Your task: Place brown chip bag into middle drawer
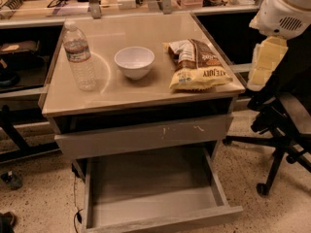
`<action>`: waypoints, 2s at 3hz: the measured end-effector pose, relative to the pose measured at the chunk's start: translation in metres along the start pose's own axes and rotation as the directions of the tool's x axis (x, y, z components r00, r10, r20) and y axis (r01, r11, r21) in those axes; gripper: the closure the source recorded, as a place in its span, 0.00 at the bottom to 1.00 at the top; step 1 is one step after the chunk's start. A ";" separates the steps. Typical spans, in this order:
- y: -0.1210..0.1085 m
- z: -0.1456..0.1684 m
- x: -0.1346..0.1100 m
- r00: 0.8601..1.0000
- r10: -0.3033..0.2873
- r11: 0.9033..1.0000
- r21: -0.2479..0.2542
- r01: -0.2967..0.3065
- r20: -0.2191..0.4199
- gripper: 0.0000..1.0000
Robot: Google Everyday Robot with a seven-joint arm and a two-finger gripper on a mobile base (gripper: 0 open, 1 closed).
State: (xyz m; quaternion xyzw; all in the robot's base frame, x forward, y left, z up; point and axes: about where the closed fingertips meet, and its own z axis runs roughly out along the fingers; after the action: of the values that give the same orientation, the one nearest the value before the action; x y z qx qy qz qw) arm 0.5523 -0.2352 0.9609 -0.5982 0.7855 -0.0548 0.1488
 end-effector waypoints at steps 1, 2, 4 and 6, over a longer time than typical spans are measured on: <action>-0.066 0.021 -0.023 0.999 -0.044 0.999 0.027 0.044 0.002 0.00; -0.066 0.021 -0.023 0.999 -0.044 0.999 0.028 0.044 0.002 0.00; -0.092 0.051 -0.055 0.993 -0.118 0.992 0.050 0.117 0.003 0.00; -0.113 0.088 -0.084 0.987 -0.160 0.987 0.015 0.160 0.001 0.00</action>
Offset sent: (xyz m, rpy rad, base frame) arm 0.0967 0.0074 0.0025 -0.0386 0.0246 0.0713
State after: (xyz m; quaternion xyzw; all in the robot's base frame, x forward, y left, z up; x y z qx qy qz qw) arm 0.7033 -0.1781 0.9219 -0.6582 0.7345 -0.0715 0.1491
